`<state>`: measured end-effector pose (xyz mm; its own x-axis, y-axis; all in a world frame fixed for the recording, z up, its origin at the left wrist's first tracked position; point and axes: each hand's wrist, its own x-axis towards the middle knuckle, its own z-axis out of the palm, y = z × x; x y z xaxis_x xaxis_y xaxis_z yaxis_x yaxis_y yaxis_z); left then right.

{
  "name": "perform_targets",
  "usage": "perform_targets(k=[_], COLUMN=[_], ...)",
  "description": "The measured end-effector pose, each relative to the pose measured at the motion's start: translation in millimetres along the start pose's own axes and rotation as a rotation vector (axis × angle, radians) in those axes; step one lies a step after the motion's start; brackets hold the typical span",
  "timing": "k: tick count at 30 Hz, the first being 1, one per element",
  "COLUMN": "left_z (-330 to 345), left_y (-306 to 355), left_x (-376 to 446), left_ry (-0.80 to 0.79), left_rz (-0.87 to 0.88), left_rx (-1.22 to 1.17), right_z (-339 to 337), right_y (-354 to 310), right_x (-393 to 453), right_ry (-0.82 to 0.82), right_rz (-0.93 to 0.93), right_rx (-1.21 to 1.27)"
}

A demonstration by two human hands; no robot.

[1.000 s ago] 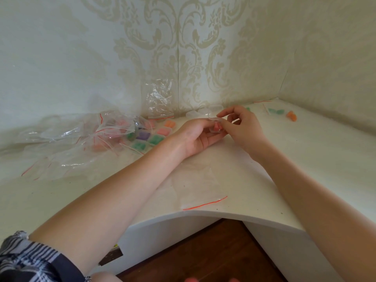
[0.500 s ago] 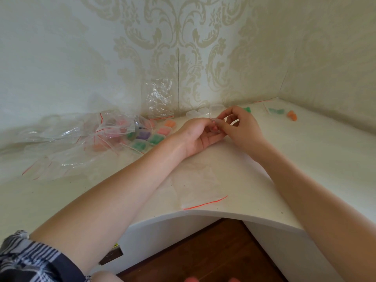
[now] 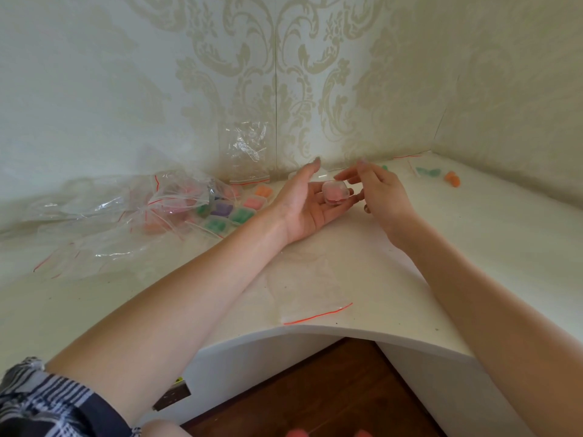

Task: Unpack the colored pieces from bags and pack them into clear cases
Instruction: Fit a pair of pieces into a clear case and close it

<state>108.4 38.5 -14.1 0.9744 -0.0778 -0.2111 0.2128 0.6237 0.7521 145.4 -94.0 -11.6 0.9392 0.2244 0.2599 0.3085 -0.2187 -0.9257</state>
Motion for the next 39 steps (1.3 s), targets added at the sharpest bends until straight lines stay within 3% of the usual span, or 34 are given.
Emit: perform_targets(k=[5,12,19,25,32,39], left_z=[1,4,-17,-50,-50,-51], left_y=[-8,-6,40,49,39,36], left_x=[0,3,-6,-3,0,0], left_ry=[-0.049,0.051,0.299,0.409,0.395,0.416], left_rz=[0.093,0.228,0.659,0.524,0.646,0.635], left_rx=[0.239,0.362,1.166,1.387,1.857,1.911], right_z=[-1,-1,-6,-10,-12,-12], right_y=[10,9,11,16,21,23], right_x=[2,3,4,8,10,11], right_ry=[-0.010,0.018,0.016,0.070,0.060,0.025], right_rz=[-0.067,-0.025,0.011,0.012,0.005,-0.004], right_rx=[-0.156,-0.075,-0.085,-0.133,-0.223,-0.294])
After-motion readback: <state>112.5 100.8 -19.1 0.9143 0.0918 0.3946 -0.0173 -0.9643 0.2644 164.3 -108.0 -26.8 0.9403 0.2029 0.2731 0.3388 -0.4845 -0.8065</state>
